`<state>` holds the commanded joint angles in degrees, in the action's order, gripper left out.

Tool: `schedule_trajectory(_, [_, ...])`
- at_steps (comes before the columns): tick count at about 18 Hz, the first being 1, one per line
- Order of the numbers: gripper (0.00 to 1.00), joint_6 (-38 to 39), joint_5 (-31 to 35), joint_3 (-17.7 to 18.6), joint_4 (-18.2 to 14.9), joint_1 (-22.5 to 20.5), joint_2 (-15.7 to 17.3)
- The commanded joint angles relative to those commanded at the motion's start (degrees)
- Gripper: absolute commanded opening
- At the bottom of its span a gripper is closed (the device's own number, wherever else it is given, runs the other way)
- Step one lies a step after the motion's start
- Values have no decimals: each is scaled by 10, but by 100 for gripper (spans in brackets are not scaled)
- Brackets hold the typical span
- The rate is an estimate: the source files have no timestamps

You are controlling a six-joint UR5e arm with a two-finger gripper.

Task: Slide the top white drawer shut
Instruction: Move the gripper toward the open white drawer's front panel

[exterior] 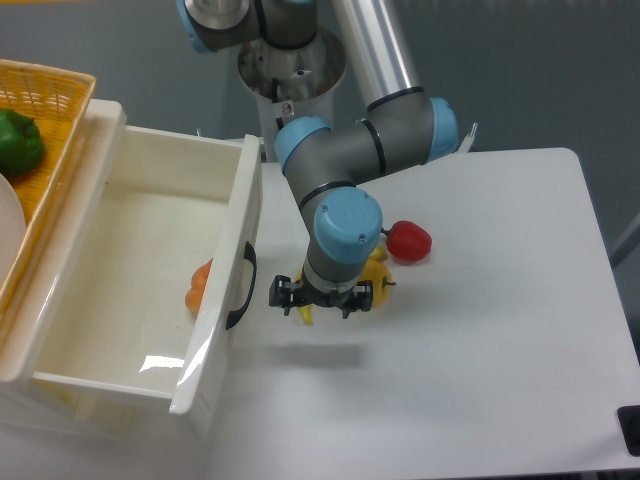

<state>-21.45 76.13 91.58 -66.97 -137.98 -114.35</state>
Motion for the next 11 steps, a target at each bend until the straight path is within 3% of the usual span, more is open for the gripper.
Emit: schedule_trajectory(11, [100, 1, -7, 1, 0, 2, 2])
